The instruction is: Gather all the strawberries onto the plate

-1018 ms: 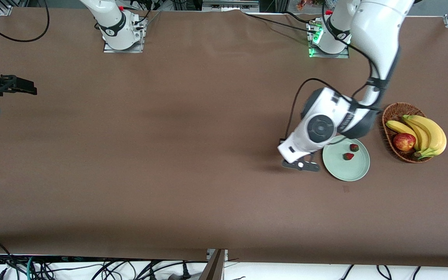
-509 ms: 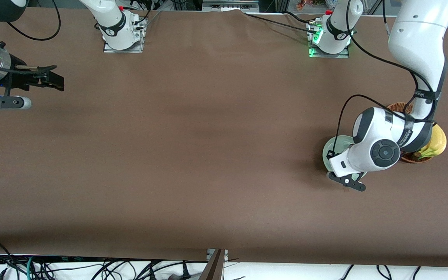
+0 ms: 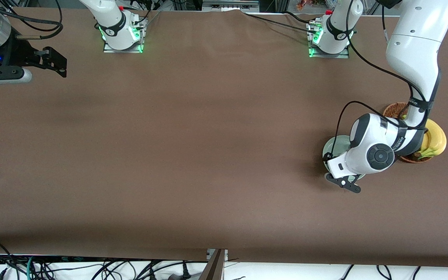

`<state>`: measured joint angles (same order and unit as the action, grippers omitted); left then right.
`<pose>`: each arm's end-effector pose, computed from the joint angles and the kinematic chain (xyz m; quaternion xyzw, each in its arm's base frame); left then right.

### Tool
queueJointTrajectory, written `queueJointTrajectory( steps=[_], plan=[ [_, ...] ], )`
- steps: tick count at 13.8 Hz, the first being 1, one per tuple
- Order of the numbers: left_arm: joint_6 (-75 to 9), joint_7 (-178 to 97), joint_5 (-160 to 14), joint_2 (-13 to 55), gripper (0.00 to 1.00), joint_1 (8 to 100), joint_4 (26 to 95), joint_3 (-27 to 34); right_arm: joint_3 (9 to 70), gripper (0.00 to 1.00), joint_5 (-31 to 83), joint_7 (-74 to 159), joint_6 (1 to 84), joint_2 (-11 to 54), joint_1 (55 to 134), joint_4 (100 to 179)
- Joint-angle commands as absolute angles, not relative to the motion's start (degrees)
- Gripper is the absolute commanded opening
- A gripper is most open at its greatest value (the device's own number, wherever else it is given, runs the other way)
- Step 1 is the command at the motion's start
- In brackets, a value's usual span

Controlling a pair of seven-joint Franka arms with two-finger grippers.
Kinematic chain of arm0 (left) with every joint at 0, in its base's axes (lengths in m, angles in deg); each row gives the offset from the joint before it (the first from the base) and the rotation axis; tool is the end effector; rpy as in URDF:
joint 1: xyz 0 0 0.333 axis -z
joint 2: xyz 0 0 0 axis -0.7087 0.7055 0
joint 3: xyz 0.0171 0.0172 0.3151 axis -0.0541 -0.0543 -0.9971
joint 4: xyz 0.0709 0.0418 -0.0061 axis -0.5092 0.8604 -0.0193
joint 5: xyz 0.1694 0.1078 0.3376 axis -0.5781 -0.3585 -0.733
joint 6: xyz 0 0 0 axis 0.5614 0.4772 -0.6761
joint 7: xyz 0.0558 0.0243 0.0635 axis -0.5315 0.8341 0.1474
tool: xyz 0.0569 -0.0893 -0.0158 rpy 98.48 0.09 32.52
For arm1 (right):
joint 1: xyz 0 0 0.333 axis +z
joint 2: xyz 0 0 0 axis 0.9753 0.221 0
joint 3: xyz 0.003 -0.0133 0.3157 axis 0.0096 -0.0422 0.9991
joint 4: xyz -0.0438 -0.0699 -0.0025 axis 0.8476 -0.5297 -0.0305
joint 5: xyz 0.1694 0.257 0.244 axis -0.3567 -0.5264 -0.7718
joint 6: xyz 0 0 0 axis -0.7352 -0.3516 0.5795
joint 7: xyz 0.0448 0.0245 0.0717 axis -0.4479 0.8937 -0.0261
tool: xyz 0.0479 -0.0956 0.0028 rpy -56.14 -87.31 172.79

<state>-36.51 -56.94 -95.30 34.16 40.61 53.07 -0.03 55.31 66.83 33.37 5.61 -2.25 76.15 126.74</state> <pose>0.6742 -0.0867 0.2348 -0.9736 0.2172 0.0689 0.0144 0.5290 0.0792 0.6427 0.9968 0.0401 -0.0569 0.0402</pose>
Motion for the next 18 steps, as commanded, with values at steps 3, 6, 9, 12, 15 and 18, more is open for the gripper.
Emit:
queueJointTrajectory(
  steps=[3,6,9,12,15,18],
  plan=[
    [-21.4,-57.2,-95.5,21.3,1.00,40.6,49.9,4.2,50.9,1.00,66.1,33.8,4.2,-1.3,75.7,126.4],
    [-7.4,-57.1,-95.0,17.2,1.00,40.6,41.3,5.3,51.0,1.00,66.1,34.1,4.3,-1.1,75.8,126.2],
    [-5.4,-54.3,-85.8,9.5,1.00,42.5,41.4,-1.8,51.2,1.00,66.0,33.8,4.5,-1.1,75.9,126.2],
    [-5.6,-48.8,-81.1,0.3,1.00,44.9,51.5,-7.6,51.2,1.00,64.0,33.5,4.8,-1.1,75.9,126.2],
    [-5.6,-45.7,-82.3,-5.6,1.00,45.6,58.4,-9.2,51.4,1.00,63.5,33.5,4.7,-1.1,76.0,126.2],
    [-5.9,-45.6,-83.1,-5.5,1.00,45.7,58.3,-9.6,51.4,1.00,63.4,33.7,4.5,-1.1,76.0,126.2]
  ],
)
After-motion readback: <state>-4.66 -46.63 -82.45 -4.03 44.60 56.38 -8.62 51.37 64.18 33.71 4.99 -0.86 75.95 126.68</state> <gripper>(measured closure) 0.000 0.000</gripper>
